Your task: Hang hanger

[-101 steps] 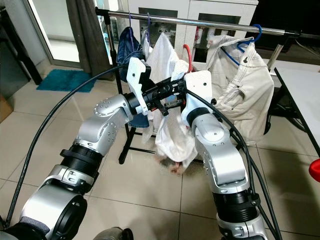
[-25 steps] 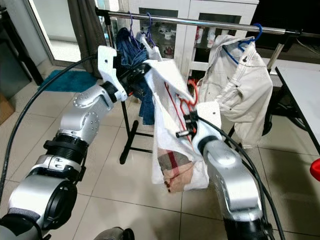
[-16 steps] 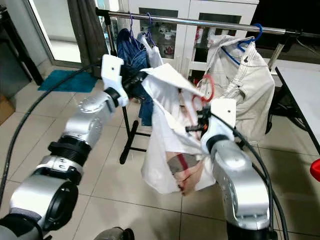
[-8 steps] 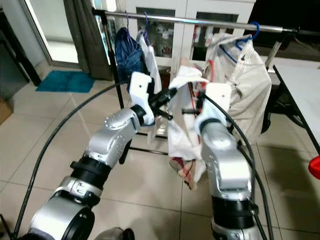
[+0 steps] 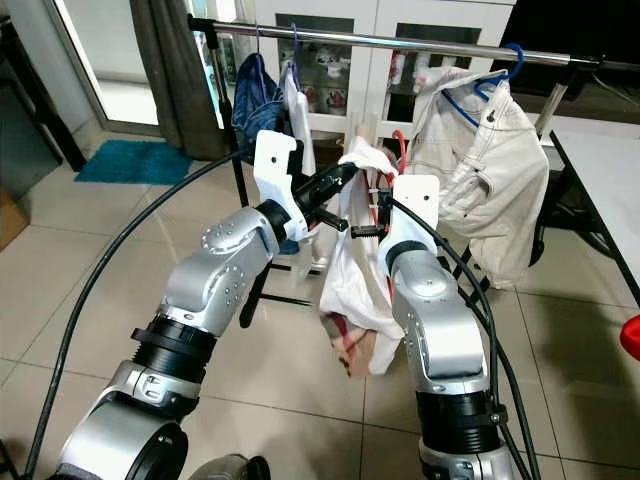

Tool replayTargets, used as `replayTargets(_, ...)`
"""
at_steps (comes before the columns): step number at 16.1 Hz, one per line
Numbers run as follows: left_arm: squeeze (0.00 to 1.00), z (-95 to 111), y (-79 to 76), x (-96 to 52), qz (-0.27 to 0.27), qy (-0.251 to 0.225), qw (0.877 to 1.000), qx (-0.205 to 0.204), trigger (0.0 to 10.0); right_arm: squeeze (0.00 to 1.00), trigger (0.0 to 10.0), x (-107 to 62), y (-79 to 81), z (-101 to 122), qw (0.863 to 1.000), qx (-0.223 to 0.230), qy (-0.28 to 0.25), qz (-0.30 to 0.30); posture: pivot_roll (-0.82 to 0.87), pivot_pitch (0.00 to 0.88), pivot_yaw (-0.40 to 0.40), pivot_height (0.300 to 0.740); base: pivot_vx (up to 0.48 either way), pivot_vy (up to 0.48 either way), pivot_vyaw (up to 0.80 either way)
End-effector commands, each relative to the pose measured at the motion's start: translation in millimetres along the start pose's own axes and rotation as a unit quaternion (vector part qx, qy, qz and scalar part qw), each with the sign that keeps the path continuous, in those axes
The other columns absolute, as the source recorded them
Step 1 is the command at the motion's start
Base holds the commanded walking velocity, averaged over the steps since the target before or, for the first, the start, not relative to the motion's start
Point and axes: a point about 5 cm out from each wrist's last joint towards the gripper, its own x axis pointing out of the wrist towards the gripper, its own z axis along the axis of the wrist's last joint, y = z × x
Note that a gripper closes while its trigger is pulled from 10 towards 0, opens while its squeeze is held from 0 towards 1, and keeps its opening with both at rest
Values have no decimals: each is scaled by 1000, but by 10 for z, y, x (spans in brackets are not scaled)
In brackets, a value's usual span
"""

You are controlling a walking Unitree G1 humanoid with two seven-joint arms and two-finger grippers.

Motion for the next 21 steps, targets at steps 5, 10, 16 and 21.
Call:
replayTargets(5,0,354,737,-118,185,-23,979,88,0,0,10000,-307,33,-33,996,-36,11,78,-17,0,46,740,0,0,0)
replayTargets(10,0,165,732,-93,172,20,978,119,0,0,10000,-495,-129,110,996,-30,41,77,-40,0,67,740,0,0,0)
replayTargets(16,0,53,817,-139,199,37,973,113,0,0,10000,-453,-378,206,996,48,46,-52,-41,0,66,740,0,0,0)
replayTargets(21,0,-271,281,-9,95,63,992,63,0,0,10000,-222,-263,386,993,90,9,-71,-36,0,68,740,0,0,0)
